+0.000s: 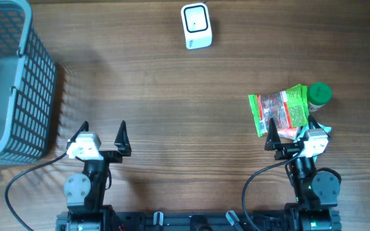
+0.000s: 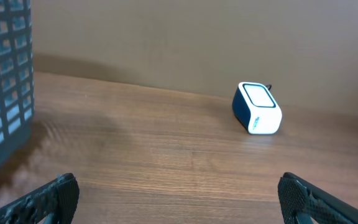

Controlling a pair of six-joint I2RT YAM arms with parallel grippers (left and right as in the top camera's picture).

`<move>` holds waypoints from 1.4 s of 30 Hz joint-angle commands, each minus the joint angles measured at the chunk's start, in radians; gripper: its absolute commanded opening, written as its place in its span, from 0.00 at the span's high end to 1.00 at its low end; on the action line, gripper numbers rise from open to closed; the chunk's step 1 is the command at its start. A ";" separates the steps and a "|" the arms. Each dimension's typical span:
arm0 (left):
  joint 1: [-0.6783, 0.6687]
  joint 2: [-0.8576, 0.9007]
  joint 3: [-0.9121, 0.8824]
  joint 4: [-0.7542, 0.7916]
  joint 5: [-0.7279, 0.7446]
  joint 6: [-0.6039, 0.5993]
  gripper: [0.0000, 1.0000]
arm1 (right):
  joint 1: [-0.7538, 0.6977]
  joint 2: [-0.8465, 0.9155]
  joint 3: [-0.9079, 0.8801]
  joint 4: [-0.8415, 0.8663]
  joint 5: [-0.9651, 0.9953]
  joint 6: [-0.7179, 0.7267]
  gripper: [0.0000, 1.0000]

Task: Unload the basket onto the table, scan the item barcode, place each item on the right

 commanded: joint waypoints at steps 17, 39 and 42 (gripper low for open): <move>0.006 -0.010 -0.003 -0.014 -0.099 0.014 0.00 | -0.004 -0.008 -0.001 0.003 0.010 0.014 0.00; 0.005 -0.008 -0.003 -0.014 -0.082 0.014 0.00 | -0.004 -0.008 -0.001 0.003 0.010 0.014 0.00; 0.005 -0.008 -0.003 -0.014 -0.082 0.014 0.00 | -0.004 -0.008 -0.001 0.003 0.010 0.014 0.00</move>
